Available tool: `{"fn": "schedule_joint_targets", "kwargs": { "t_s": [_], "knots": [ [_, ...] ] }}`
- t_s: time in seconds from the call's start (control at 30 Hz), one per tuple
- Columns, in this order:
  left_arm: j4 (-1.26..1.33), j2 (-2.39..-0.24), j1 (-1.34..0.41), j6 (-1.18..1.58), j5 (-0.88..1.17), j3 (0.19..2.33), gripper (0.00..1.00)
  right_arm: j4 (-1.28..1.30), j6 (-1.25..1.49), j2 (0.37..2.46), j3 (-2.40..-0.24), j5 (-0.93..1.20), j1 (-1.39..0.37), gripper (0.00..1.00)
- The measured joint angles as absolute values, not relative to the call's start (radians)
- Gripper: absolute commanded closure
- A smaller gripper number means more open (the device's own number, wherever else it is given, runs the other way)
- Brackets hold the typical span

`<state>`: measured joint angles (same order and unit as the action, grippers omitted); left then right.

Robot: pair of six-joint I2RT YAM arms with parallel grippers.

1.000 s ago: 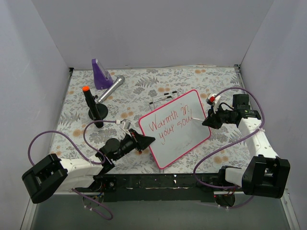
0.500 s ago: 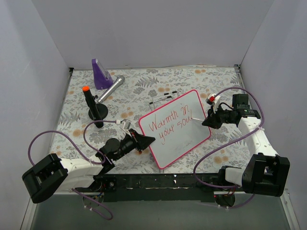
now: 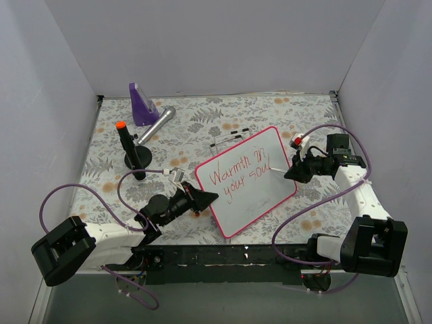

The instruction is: Write a sentence on the whiteboard

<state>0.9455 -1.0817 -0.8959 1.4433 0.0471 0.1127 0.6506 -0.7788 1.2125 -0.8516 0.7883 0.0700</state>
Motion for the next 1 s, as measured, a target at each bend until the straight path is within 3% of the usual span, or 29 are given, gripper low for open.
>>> {"fn": "schedule_joint_targets", "kwargs": {
  "t_s": [1.0],
  "knots": [
    [0.920,-1.062,-0.894,1.447,0.042,0.113,1.00,0.635,-0.730,1.214,-0.866,0.708,0.073,0.99]
  ]
}}
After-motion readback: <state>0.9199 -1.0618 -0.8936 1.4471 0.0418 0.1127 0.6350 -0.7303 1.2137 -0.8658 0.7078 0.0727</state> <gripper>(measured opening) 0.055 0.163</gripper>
